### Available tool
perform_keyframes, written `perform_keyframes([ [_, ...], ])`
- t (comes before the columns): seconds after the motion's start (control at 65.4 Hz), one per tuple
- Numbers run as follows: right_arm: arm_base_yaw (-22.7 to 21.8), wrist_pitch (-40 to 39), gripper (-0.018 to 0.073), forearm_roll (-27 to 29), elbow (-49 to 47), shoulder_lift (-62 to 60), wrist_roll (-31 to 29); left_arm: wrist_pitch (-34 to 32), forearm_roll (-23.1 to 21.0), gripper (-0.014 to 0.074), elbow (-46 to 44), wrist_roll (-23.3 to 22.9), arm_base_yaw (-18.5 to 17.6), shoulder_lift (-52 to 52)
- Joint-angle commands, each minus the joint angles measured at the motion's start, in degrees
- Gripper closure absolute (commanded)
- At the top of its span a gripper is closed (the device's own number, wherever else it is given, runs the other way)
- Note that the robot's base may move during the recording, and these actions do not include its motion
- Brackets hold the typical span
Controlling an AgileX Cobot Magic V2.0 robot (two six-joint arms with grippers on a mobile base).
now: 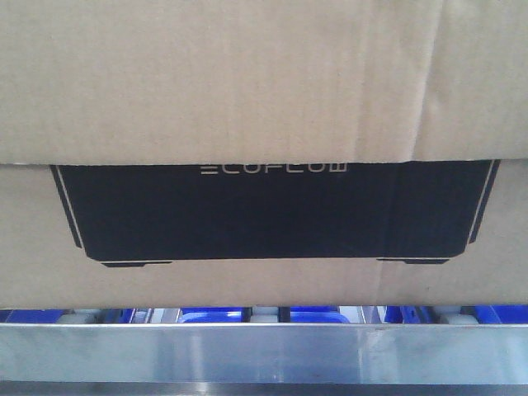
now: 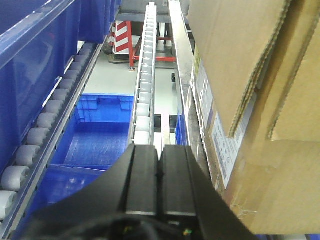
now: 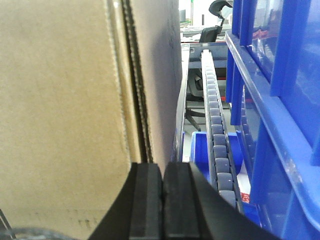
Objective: Grab box from left shelf to table start
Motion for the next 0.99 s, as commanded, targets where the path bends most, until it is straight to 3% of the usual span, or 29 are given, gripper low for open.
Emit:
perform_keyframes([
  [0.0, 0.0, -5.4, 0.0511, -0.8, -1.1, -0.7, -0.6, -4.7, -0.2, 0.0696, -0.2, 0.2, -0.1, -0.8],
  [0.321, 0.0, -5.4, 0.0511, -0.8, -1.1, -0.7, -0.6, -5.6, -0.5, 0.0696, -0.2, 0.2, -0.1, -0.8],
  [0.489, 0.0, -5.4, 0.0511, -0.8, -1.1, -0.7, -0.6, -7.4, -5.5, 0.0695, -2.4, 0.2, -0.1, -0.6],
  [0.734, 0.0, -5.4, 0.0511, -0.8, -1.1, -0.7, -0.6, 1.0, -5.5, 0.0691, -14.2, 0.2, -0.1, 3.3],
  [0.979, 0.0, -5.4, 0.0511, -0.8, -1.1, -0.7, -0.6, 9.1, -5.3, 0.0691, -27.2, 0.2, -0.1, 13.4],
])
